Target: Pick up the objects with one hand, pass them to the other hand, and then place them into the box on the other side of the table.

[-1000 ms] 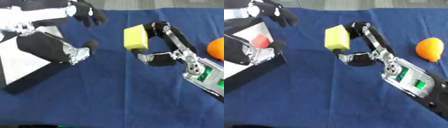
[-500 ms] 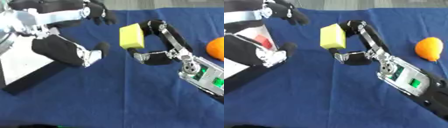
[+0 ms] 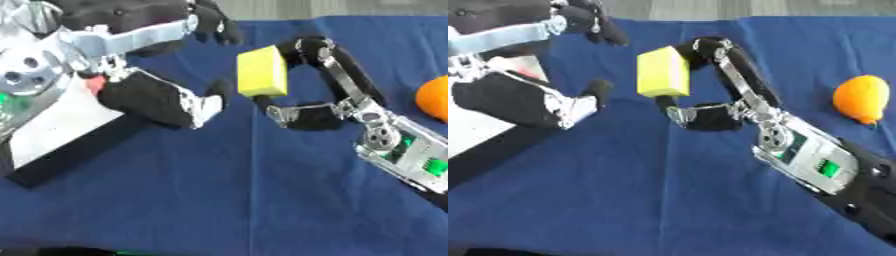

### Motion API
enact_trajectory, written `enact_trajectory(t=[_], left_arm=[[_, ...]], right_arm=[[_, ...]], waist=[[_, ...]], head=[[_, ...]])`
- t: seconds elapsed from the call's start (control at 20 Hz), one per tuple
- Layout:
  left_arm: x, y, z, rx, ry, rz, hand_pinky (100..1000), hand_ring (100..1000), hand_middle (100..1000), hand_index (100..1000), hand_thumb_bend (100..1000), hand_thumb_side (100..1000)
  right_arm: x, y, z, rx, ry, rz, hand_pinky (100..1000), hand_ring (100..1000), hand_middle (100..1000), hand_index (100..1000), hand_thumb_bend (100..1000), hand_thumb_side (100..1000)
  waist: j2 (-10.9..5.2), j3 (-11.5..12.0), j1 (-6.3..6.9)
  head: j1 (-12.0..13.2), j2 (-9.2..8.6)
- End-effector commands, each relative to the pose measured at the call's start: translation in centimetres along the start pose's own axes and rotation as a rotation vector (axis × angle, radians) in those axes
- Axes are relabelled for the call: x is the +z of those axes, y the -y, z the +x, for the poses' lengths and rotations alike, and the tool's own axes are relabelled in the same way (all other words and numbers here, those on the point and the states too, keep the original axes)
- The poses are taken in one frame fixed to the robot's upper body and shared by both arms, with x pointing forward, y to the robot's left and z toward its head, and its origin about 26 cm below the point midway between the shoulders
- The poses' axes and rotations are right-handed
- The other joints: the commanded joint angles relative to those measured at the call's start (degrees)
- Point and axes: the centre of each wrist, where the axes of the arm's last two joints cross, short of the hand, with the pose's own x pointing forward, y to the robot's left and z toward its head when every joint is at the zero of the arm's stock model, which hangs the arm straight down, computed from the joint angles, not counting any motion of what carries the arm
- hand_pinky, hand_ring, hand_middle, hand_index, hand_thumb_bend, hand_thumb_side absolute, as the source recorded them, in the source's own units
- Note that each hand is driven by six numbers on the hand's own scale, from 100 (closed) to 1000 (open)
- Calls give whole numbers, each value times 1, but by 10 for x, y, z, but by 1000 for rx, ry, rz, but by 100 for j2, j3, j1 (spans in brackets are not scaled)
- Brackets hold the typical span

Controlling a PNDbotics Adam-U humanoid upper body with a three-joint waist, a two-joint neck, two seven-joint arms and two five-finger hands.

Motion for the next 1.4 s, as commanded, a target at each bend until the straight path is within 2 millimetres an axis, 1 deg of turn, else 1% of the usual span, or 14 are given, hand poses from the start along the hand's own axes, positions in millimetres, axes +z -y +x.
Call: enact_trajectory(t=[0.05,0.2,0.25,0.3,0.35,0.45,0.6,0.7,0.75,0.9,0.95,1.05,1.2,1.4], left_arm=[[2,-2,2,13,-47,7,891,819,771,896,100,417],[0,0,4,25,-61,12,907,828,775,907,100,363],[-1,0,5,29,-64,15,909,827,772,908,100,385],[-1,1,5,33,-69,17,908,825,766,909,100,427],[-2,1,6,39,-75,17,910,825,765,910,100,438],[-2,2,7,50,-87,27,916,827,765,913,100,431],[-4,4,9,58,-92,23,929,835,768,913,100,527],[-4,4,10,52,-88,23,956,845,769,912,100,498],[-5,4,10,49,-87,27,968,852,773,912,100,463],[-5,6,11,41,-88,25,992,864,782,915,170,310],[-5,7,11,38,-89,21,998,868,785,918,219,250],[-6,8,11,32,-90,13,1000,871,788,921,261,261],[-6,9,11,24,-87,-8,1000,876,791,926,301,279],[-6,10,11,6,-75,-29,1000,880,795,930,327,290]], right_arm=[[-4,3,5,31,58,-17,687,597,524,576,163,100],[-5,2,7,47,89,-21,692,597,524,575,163,100],[-5,1,7,54,103,-22,695,598,524,574,164,100],[-5,1,7,62,116,-21,696,598,524,574,164,100],[-5,0,7,68,129,-20,697,598,524,573,165,100],[-4,-3,8,77,148,-14,700,599,523,572,166,100],[-3,-7,8,90,165,-10,700,599,523,572,166,100],[-2,-8,8,94,168,-10,701,599,523,573,166,100],[-2,-9,8,96,170,-9,701,599,523,573,166,100],[-1,-10,8,99,170,-9,700,598,523,573,165,100],[-1,-10,8,100,168,-11,696,596,521,571,177,100],[-2,-10,8,101,162,-17,691,594,519,570,189,100],[-3,-8,8,107,159,-29,689,592,517,568,200,100],[-4,-6,9,118,167,-43,689,592,517,567,204,100]], waist=[[-158,-4,79],[-146,-8,77],[-141,-9,74],[-136,-13,70],[-131,-17,66],[-123,-21,60],[-109,-29,53],[-102,-32,53],[-97,-33,53],[-84,-38,61],[-80,-39,65],[-75,-40,72],[-69,-41,82],[-65,-47,89]], head=[[42,-10],[56,-10],[64,-10],[79,-10],[94,-10],[114,-10],[124,-10],[113,-10],[108,-10],[102,-10],[99,-10],[91,-10],[83,-10],[72,-10]])
